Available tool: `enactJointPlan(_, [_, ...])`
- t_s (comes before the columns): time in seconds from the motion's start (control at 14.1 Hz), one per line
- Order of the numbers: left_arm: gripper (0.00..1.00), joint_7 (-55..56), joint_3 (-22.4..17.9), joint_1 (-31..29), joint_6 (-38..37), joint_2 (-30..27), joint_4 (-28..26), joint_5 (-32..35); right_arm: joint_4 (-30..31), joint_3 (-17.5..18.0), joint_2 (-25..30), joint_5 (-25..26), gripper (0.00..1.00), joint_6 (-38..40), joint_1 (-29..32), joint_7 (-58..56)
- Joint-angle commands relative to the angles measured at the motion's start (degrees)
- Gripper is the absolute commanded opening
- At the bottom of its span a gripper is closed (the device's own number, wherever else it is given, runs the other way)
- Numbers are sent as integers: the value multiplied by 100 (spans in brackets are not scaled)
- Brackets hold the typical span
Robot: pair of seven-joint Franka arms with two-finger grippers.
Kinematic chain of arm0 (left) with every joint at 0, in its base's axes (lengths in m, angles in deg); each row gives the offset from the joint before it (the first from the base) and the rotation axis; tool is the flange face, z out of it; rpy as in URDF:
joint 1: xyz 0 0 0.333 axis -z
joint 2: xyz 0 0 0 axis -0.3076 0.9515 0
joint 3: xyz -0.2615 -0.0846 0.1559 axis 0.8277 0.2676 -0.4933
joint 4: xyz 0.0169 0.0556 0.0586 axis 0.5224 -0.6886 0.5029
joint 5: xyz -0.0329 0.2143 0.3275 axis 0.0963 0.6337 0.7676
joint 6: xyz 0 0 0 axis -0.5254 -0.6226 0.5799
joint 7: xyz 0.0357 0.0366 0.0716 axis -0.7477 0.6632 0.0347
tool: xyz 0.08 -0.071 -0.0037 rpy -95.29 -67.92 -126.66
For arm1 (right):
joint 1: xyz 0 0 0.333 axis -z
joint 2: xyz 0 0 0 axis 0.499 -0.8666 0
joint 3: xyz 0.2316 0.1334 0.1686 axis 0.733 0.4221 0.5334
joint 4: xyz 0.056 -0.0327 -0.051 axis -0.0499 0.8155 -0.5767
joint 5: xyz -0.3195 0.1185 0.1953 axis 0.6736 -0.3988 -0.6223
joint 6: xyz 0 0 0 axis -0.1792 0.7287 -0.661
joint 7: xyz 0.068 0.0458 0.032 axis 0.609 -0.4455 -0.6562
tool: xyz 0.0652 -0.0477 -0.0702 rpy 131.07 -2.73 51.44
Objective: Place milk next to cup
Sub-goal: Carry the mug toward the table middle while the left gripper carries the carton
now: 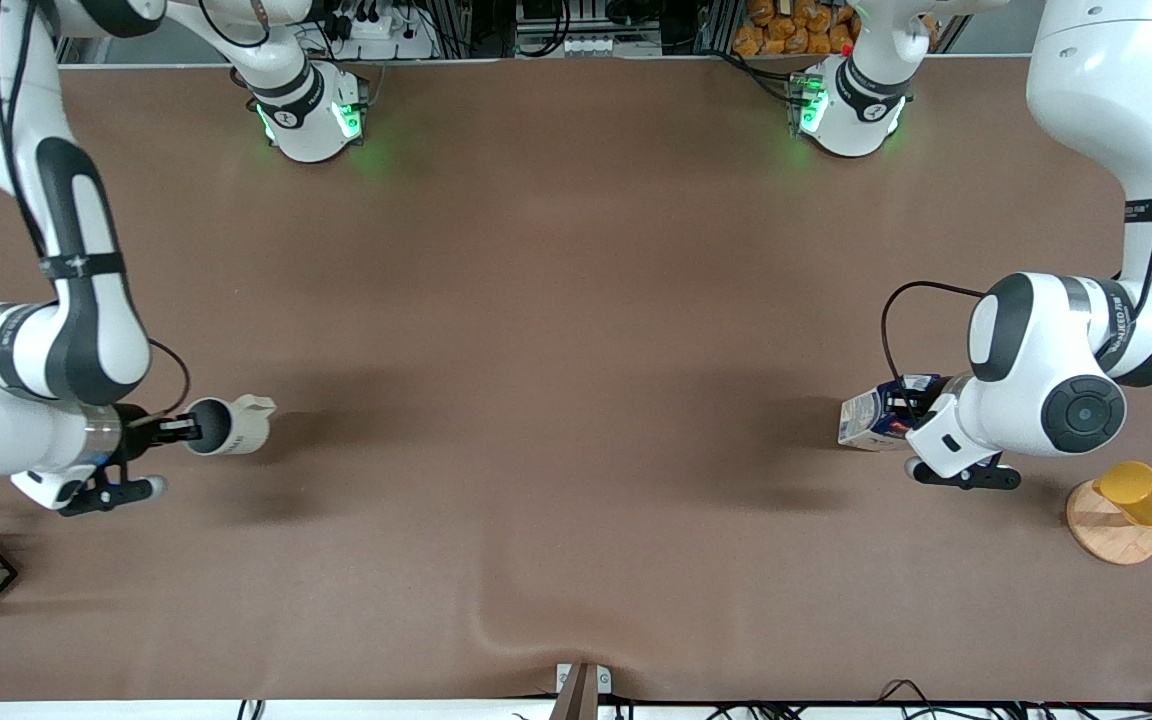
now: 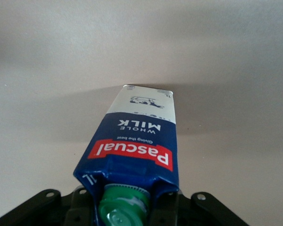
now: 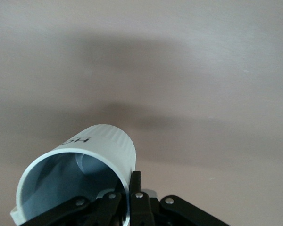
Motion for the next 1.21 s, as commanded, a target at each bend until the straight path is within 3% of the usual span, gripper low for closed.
enactJointPlan(0.0, [0, 126, 32, -18, 12, -303, -46, 141, -178, -17, 60, -309, 0, 180, -572, 1196])
enactJointPlan(0.14, [0, 196, 49, -9, -49, -496, -46, 141, -266, -17, 87, -634, 0, 180, -1047, 2145])
enactJointPlan(0.43, [0, 564, 102, 87, -111, -822, -46, 71, -556, -34, 25, -618, 0, 66, -2171, 4263])
enactJointPlan(0.64, [0, 1039, 278, 219, -120, -831, -29, 79, -600, -43, -132, -609, 0, -566, -2910, 5591])
enactJointPlan(1.14, [0, 1470, 480, 386, -129, -831, -37, 79, -574, -60, -738, -382, 0, -1831, -3984, 7149])
